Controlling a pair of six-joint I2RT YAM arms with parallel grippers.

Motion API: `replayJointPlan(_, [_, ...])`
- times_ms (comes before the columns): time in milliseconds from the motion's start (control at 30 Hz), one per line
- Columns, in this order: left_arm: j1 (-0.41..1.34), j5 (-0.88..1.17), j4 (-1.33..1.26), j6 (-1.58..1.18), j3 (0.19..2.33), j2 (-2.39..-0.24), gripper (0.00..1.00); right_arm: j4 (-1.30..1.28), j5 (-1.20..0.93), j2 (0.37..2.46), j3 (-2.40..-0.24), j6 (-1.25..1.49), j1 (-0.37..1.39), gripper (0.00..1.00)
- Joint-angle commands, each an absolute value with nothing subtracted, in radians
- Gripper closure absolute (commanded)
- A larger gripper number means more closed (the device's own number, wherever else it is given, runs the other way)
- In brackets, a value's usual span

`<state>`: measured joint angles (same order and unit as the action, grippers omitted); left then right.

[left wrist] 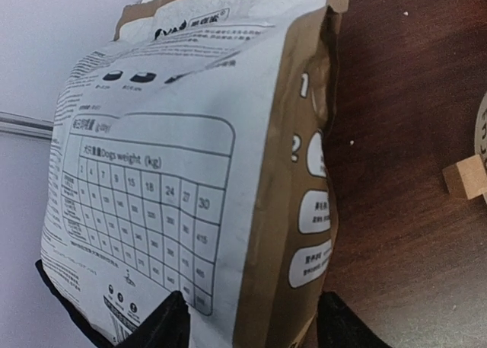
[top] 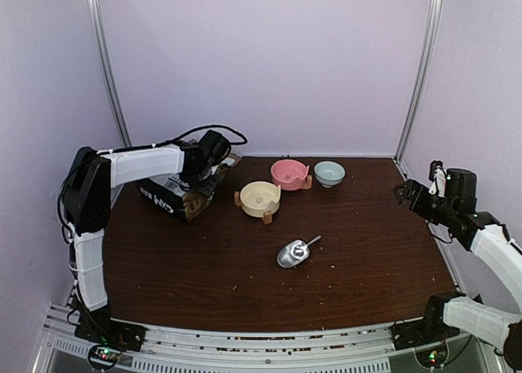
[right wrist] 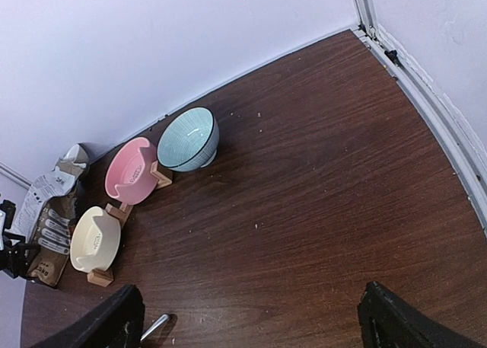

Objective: Serve the pet food

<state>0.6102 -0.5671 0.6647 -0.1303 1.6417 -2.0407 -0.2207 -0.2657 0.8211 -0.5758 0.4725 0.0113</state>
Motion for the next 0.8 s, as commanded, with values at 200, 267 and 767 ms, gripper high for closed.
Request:
replayJointPlan(200, [0.575, -0.543, 0.646, -0.038, 1.714, -2.133, 0.57, -0.202, -0.273, 0.831, -0.621, 0.485, 0.022, 0.0])
replayJointPlan(267, [0.576, -0.546, 0.646, -0.026, 1.707, -2.133, 0.67, -0.2, -0.272, 0.83, -0.62, 0.488, 0.022, 0.0])
replayJointPlan(767, [0.604, -0.591, 0.638, 0.017, 1.223, -1.718, 1.0, -0.221, -0.266, 0.811, -0.635, 0.477, 0.032, 0.0])
